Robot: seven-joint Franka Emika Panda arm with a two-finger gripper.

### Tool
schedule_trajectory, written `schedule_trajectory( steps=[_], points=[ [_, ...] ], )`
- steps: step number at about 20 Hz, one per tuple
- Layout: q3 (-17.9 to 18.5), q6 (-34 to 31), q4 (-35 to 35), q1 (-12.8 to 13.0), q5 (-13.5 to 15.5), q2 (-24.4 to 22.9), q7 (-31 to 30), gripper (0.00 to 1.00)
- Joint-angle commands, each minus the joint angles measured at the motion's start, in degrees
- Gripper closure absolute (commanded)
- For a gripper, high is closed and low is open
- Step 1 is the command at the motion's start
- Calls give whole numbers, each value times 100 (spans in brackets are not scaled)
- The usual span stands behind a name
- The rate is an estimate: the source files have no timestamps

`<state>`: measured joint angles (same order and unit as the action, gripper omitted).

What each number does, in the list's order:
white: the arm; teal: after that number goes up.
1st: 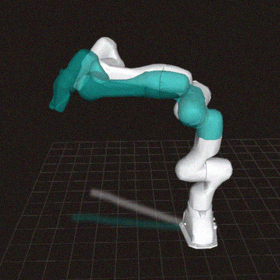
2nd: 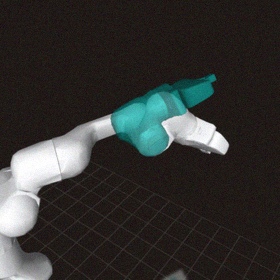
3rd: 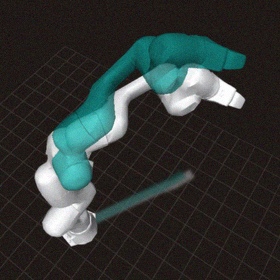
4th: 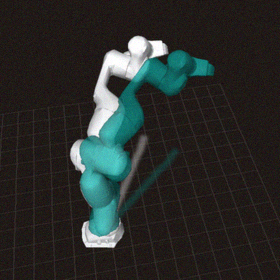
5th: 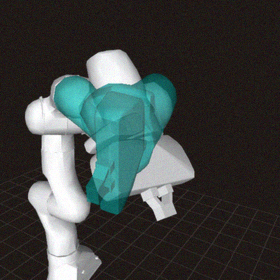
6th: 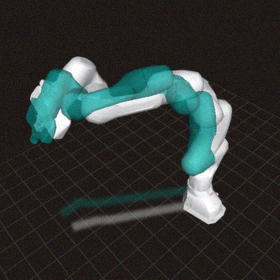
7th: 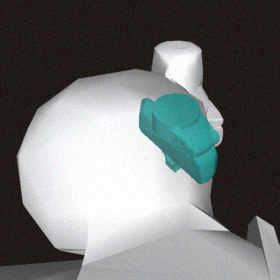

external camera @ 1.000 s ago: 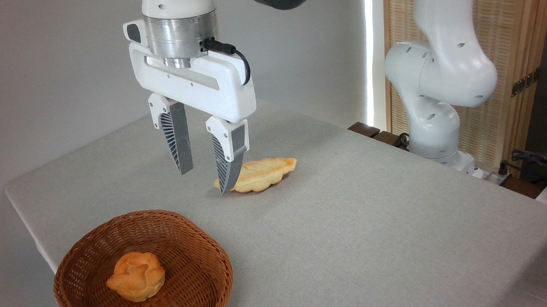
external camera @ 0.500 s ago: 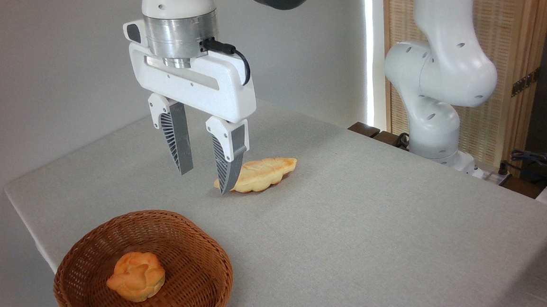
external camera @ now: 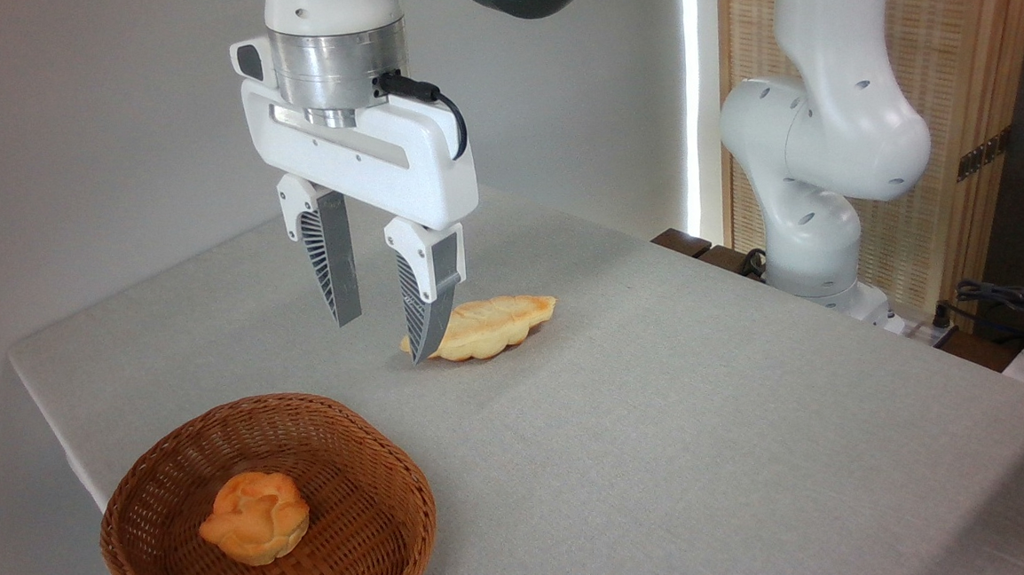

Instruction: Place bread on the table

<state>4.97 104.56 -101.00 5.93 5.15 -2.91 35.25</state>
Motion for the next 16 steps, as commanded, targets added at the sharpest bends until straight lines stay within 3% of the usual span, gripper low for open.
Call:
schedule_trajectory(
  steps=[1,4,7,12,16],
  points=[
    [13,-50,46,40,82,63,-35,0],
    [-4,221,46,66,91,150,-35,0],
    [-31,976,-16,93,91,282,-35,0],
    [-294,1733,-16,128,56,677,-18,0],
    [-400,1866,-7,128,38,915,342,0]
  ],
)
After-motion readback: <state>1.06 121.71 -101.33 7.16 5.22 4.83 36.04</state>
